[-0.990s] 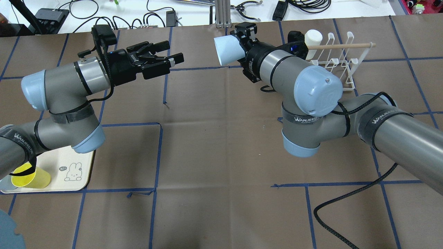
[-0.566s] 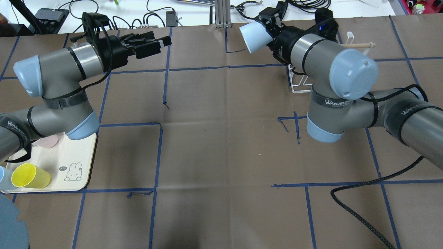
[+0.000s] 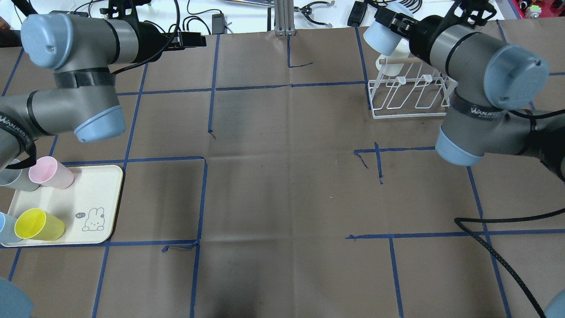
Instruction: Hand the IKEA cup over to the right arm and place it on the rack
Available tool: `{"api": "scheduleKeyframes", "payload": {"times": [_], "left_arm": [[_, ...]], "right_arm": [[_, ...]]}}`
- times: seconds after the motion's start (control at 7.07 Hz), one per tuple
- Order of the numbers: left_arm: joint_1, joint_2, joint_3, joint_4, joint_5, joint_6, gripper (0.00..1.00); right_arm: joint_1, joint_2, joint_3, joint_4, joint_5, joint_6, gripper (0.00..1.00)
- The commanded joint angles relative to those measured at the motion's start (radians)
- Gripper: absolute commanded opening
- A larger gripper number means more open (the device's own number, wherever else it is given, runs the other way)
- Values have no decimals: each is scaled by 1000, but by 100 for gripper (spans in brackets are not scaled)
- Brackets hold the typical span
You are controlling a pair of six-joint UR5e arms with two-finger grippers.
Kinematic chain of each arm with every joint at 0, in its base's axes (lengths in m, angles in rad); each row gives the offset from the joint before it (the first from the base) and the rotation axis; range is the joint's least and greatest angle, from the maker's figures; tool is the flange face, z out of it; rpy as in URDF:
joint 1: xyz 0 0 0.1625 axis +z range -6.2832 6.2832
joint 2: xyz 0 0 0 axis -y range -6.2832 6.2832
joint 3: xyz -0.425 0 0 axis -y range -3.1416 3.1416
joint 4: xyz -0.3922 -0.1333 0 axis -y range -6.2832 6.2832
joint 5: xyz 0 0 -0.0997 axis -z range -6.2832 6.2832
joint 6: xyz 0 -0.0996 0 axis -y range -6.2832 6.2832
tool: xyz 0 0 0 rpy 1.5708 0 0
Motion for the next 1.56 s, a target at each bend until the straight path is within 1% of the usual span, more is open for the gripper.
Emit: {"api": "scheduleKeyframes", "payload": {"times": [0.0,0.14,0.28,0.42,0.71,0.85,0.99,1.13,1.41], "left_arm": [[-66,56,145,-539,241,-60,98],[-66,68,225,-785,245,-104,98],[-67,85,292,-968,281,-117,98],[-69,115,311,-1072,338,-117,99],[-70,184,284,-1088,346,-120,99],[-72,204,269,-1084,345,-121,99],[-72,217,243,-1068,342,-121,99],[-75,225,224,-1065,342,-120,99],[-75,232,207,-1033,342,-114,99]], "right_arm": [[-75,8,-3,53,-11,-243,18],[-110,16,-9,58,-19,-354,18],[-141,48,-41,60,-19,-435,18],[-155,87,-84,60,-19,-472,18],[-187,181,-170,58,-14,-590,18],[-198,219,-201,55,-13,-606,18],[-244,256,-232,53,1,-625,18],[-258,287,-246,50,9,-661,19],[-256,312,-285,47,7,-666,20]]}}
